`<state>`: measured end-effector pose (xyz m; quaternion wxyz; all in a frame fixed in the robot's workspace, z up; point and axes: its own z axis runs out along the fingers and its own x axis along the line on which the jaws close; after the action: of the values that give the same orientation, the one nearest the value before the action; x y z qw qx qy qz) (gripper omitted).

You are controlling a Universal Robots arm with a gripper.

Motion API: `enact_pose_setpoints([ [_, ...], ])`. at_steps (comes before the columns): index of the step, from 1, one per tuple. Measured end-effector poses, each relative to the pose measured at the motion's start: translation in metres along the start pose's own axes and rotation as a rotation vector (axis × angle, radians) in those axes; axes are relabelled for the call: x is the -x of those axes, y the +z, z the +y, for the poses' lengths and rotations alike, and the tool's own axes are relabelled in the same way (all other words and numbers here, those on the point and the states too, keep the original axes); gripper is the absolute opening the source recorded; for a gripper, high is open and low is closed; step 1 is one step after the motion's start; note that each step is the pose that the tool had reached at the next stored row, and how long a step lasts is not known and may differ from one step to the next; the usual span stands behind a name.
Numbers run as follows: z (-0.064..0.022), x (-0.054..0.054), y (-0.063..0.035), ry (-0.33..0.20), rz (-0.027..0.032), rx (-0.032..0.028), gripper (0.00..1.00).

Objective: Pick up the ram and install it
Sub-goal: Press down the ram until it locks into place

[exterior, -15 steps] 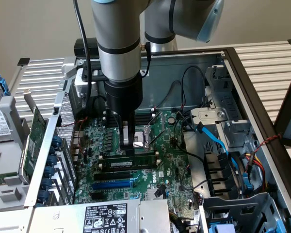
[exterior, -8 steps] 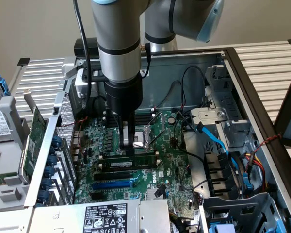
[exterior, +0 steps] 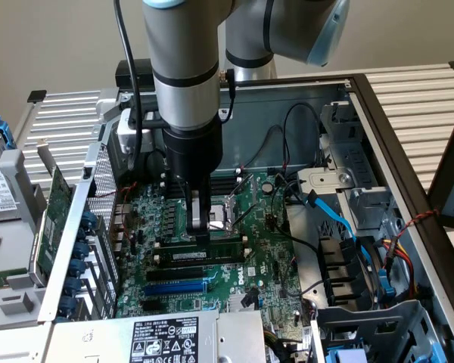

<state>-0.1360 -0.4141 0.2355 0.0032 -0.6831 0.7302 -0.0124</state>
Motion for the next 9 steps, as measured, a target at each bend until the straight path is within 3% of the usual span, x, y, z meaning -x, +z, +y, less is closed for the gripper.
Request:
enact_pose_setpoints([
  [4, 0.0001, 0.0001, 0.0013, 0.000, -0.0087, -0.0017, 0.11],
  [9, 0.0002, 0.0000, 0.0018, 0.001, -0.0096, -0.0017, 0.11],
])
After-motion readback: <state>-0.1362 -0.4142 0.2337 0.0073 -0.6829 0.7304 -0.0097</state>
